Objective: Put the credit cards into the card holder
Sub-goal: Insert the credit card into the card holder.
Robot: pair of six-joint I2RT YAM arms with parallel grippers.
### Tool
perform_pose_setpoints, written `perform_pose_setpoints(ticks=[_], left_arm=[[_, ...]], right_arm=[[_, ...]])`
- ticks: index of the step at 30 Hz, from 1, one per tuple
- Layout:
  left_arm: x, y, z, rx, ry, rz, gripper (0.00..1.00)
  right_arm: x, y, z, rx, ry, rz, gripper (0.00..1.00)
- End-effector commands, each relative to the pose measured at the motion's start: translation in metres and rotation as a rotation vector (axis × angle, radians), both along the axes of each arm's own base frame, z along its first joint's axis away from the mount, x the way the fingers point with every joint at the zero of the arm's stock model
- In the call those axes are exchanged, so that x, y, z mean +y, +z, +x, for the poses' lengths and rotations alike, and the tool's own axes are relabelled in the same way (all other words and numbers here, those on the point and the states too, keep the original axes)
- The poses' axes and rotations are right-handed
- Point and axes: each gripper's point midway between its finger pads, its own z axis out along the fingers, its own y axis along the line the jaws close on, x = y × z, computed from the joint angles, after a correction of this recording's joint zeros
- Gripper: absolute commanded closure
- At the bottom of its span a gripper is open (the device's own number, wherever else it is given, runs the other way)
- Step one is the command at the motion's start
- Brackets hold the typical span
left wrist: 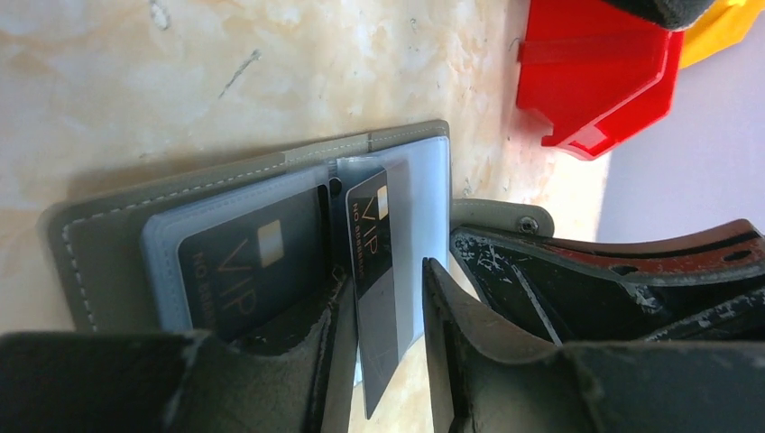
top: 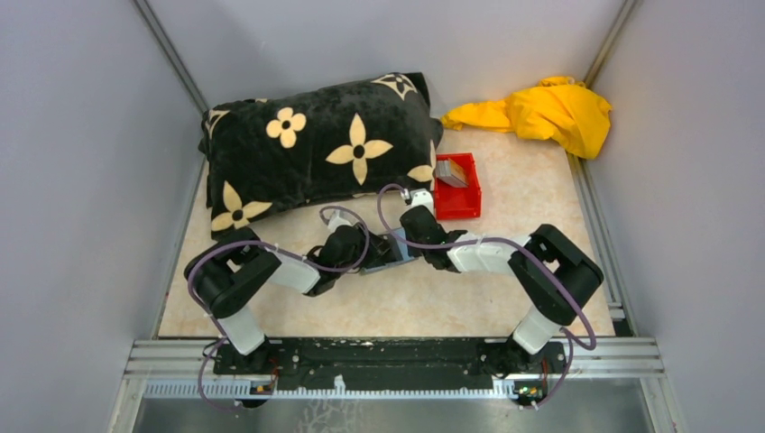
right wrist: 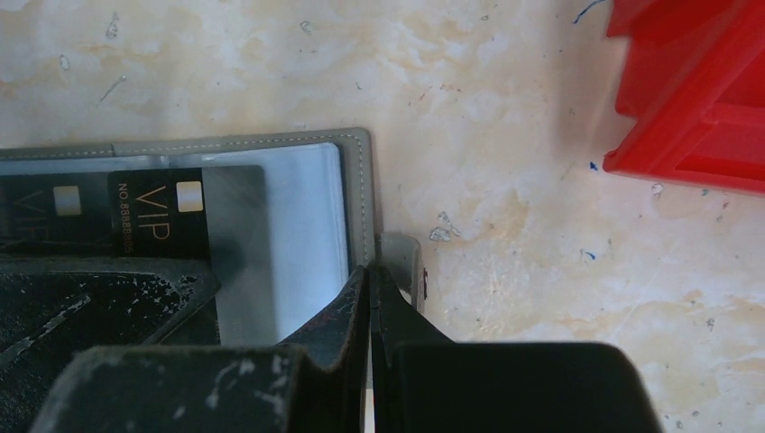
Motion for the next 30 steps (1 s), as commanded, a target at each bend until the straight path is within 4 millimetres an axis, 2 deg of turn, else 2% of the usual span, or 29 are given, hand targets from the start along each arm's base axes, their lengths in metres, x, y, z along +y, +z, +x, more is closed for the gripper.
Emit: perform_pose_setpoints(ticks=[1,11,20,26,30], left_arm=[[0.053,-0.090,-0.050,0.265,-0.076,0.401,0.60],[0.066,-0.118,-0.070,0.442,-0.145,0.628,0.54],[0.093,-0.121,-0.084,0.483,-0.163,0.759,0.48],[0.091,-0.124,-0.092,0.508,-0.247,0.804,0.44],[0.101,-0.128,-0.103,0.540,-0.283,0.877,0.41]], right_arm=[[0.002,0.011,0.007,-0.029,-0.004,0.019,1.00],[0.005,0.006,0.004,-0.007,0.013,0.031,1.00],[0.008,0.002,0.002,0.007,0.022,0.038,1.00],[0.010,0.002,0.003,0.012,0.024,0.040,1.00],[0.012,0.001,0.004,0.017,0.026,0.043,1.00]])
